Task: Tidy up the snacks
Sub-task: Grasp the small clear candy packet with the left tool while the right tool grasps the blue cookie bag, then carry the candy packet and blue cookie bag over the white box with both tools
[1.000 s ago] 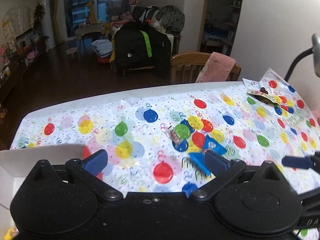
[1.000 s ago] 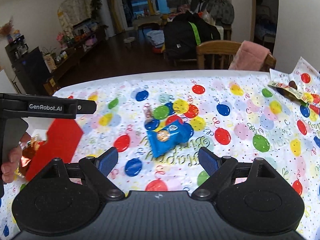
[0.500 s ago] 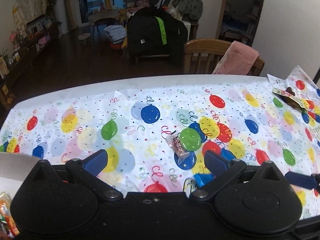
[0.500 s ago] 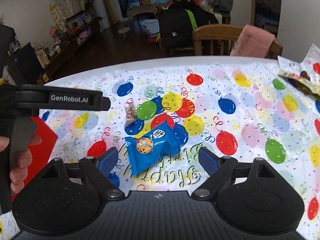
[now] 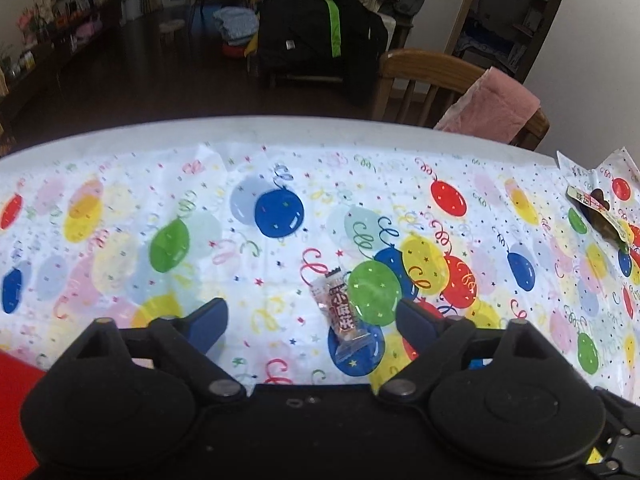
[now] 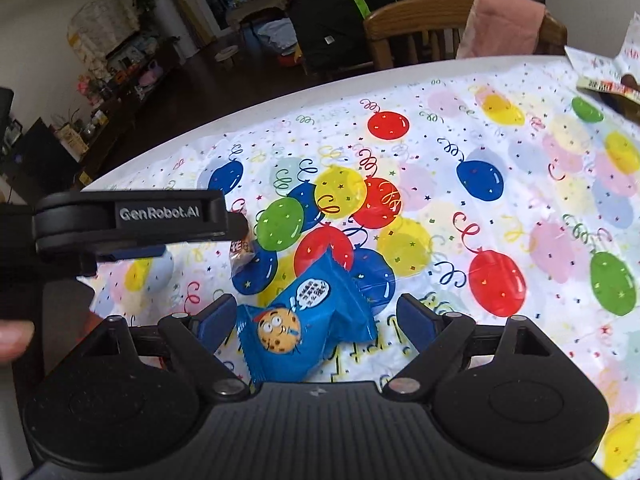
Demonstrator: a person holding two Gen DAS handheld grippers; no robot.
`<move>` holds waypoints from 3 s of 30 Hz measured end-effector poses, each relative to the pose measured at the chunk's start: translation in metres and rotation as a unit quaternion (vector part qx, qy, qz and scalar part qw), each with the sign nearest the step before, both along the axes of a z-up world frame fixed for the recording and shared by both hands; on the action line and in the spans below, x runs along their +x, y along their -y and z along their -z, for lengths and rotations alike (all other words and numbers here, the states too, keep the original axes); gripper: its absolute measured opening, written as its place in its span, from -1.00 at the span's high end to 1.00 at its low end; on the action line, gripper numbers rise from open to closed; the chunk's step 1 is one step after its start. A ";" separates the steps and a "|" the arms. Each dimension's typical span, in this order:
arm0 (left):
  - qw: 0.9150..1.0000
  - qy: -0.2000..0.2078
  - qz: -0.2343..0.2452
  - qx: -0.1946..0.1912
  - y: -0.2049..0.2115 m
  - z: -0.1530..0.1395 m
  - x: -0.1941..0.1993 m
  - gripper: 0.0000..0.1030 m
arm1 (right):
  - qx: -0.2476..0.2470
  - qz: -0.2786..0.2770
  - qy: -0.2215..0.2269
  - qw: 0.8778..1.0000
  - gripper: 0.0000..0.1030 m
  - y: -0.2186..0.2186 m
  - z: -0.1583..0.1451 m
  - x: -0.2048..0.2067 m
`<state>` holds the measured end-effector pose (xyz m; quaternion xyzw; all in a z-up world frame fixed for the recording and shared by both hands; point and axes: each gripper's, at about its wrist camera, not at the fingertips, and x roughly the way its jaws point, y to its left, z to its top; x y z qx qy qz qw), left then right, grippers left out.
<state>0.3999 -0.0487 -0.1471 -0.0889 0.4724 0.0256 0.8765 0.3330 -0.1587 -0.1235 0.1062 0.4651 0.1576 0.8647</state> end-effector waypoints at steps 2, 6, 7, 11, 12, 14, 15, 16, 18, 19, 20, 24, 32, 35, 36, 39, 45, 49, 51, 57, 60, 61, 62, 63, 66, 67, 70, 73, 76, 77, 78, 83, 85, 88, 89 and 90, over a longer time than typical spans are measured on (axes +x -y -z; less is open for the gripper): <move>1.000 -0.007 0.000 -0.005 0.001 0.005 0.004 -0.59 | 0.009 0.005 -0.006 1.000 -0.70 0.000 0.002 0.004; 1.000 -0.010 0.003 -0.009 0.005 0.011 0.011 -0.45 | 0.009 0.003 -0.012 1.000 -0.55 -0.005 0.007 0.008; 1.000 -0.011 0.004 -0.011 0.005 0.012 0.013 -0.43 | 0.008 0.001 -0.014 1.000 -0.49 -0.007 0.008 0.009; 1.000 -0.021 0.010 -0.020 0.010 0.018 0.018 -0.17 | 0.012 0.001 -0.018 1.000 -0.43 -0.010 0.012 0.009; 0.999 -0.022 0.011 -0.020 0.011 0.020 0.018 -0.13 | 0.010 0.002 -0.017 1.000 -0.39 -0.010 0.012 0.009; 0.999 -0.022 0.013 -0.018 0.014 0.022 0.019 -0.10 | 0.012 0.004 -0.017 1.000 -0.36 -0.010 0.012 0.009; 1.000 -0.023 0.013 -0.016 0.015 0.023 0.019 -0.03 | 0.014 0.005 -0.017 1.000 -0.36 -0.010 0.012 0.009; 1.000 -0.022 0.013 -0.016 0.015 0.023 0.019 0.03 | 0.015 0.005 -0.017 1.000 -0.33 -0.009 0.012 0.008; 0.999 -0.026 0.016 -0.019 0.016 0.026 0.021 0.19 | 0.012 0.006 -0.016 1.000 -0.28 -0.009 0.011 0.007; 0.999 -0.027 0.015 -0.016 0.016 0.027 0.021 0.20 | 0.012 0.005 -0.016 1.000 -0.26 -0.009 0.011 0.006; 0.999 -0.026 0.015 -0.012 0.018 0.027 0.021 0.23 | 0.011 0.005 -0.016 1.000 -0.24 -0.009 0.011 0.006; 0.999 -0.024 0.020 -0.008 0.018 0.026 0.020 0.55 | 0.006 0.007 -0.012 1.000 -0.18 -0.009 0.009 0.001; 1.000 -0.015 0.025 -0.010 0.014 0.022 0.011 0.75 | -0.002 0.005 -0.006 1.000 -0.09 -0.004 0.003 -0.011; 0.999 -0.013 0.030 -0.013 0.013 0.018 0.004 0.76 | -0.002 0.005 -0.003 1.000 -0.08 -0.001 -0.002 -0.019; 0.999 -0.012 0.033 -0.012 0.013 0.016 0.002 0.76 | -0.002 0.005 -0.003 1.000 -0.08 0.001 -0.004 -0.022; 0.999 -0.010 0.034 -0.015 0.011 0.011 -0.008 0.76 | -0.003 0.003 -0.006 1.000 -0.07 0.005 -0.009 -0.033; 0.999 -0.012 0.036 -0.026 0.006 -0.001 -0.032 0.76 | -0.004 -0.009 -0.004 1.000 -0.06 0.009 -0.026 -0.056; 0.999 -0.011 0.033 -0.030 -0.001 -0.011 -0.051 0.76 | -0.005 -0.021 -0.001 1.000 -0.06 0.008 -0.040 -0.072; 0.999 -0.011 0.031 -0.029 -0.004 -0.016 -0.060 0.76 | -0.007 -0.029 0.002 1.000 -0.06 0.006 -0.048 -0.080; 0.999 -0.003 0.037 -0.035 -0.017 -0.033 -0.089 0.76 | -0.008 -0.050 0.012 0.999 -0.05 0.000 -0.072 -0.105; 0.999 0.003 0.040 -0.036 -0.024 -0.045 -0.103 0.76 | -0.012 -0.058 0.023 0.998 -0.05 -0.005 -0.085 -0.117; 0.998 0.005 0.040 -0.039 -0.027 -0.050 -0.108 0.76 | -0.010 -0.061 0.024 0.998 -0.04 -0.007 -0.089 -0.121; 0.998 0.007 0.041 -0.040 -0.030 -0.054 -0.113 0.76 | -0.010 -0.066 0.025 0.997 -0.04 -0.009 -0.092 -0.125; 0.998 0.010 0.042 -0.040 -0.033 -0.059 -0.118 0.76 | -0.010 -0.070 0.027 0.997 -0.03 -0.012 -0.096 -0.128; 0.998 0.022 0.048 -0.035 -0.040 -0.073 -0.134 0.76 | -0.006 -0.085 0.032 0.996 0.07 -0.023 -0.107 -0.139; 0.998 0.026 0.051 -0.032 -0.042 -0.077 -0.139 0.76 | -0.005 -0.090 0.034 0.995 0.07 -0.028 -0.110 -0.143; 0.998 0.035 0.053 -0.031 -0.052 -0.090 -0.155 0.76 | -0.001 -0.098 0.040 0.994 0.08 -0.040 -0.118 -0.152; 0.997 0.042 0.050 -0.034 -0.065 -0.100 -0.169 0.76 | 0.002 -0.106 0.045 0.993 0.08 -0.054 -0.125 -0.160; 0.997 0.049 0.047 -0.034 -0.079 -0.108 -0.183 0.76 | 0.005 -0.116 0.052 0.992 0.08 -0.071 -0.132 -0.167; 0.997 0.051 0.045 -0.033 -0.084 -0.111 -0.188 0.76 | 0.005 -0.120 0.055 0.991 0.08 -0.076 -0.135 -0.170; 0.997 0.054 0.043 -0.031 -0.090 -0.113 -0.193 0.76 | 0.006 -0.123 0.057 0.991 0.08 -0.082 -0.137 -0.172; 0.997 0.062 0.029 -0.023 -0.118 -0.124 -0.214 0.76 | 0.008 -0.139 0.065 0.988 0.08 -0.114 -0.145 -0.182; 0.997 0.066 0.022 -0.020 -0.130 -0.128 -0.223 0.76 | 0.009 -0.146 0.068 0.987 0.08 -0.127 -0.148 -0.185; 0.997 0.071 0.010 -0.014 -0.150 -0.134 -0.234 0.76 | 0.008 -0.158 0.073 0.985 0.08 -0.146 -0.153 -0.189; 0.997 0.072 0.006 -0.012 -0.157 -0.136 -0.238 0.76 | 0.008 -0.162 0.075 0.984 0.08 -0.153 -0.155 -0.191; 0.997 0.074 0.001 -0.011 -0.163 -0.137 -0.241 0.76 | 0.008 -0.167 0.076 0.983 0.08 -0.159 -0.156 -0.192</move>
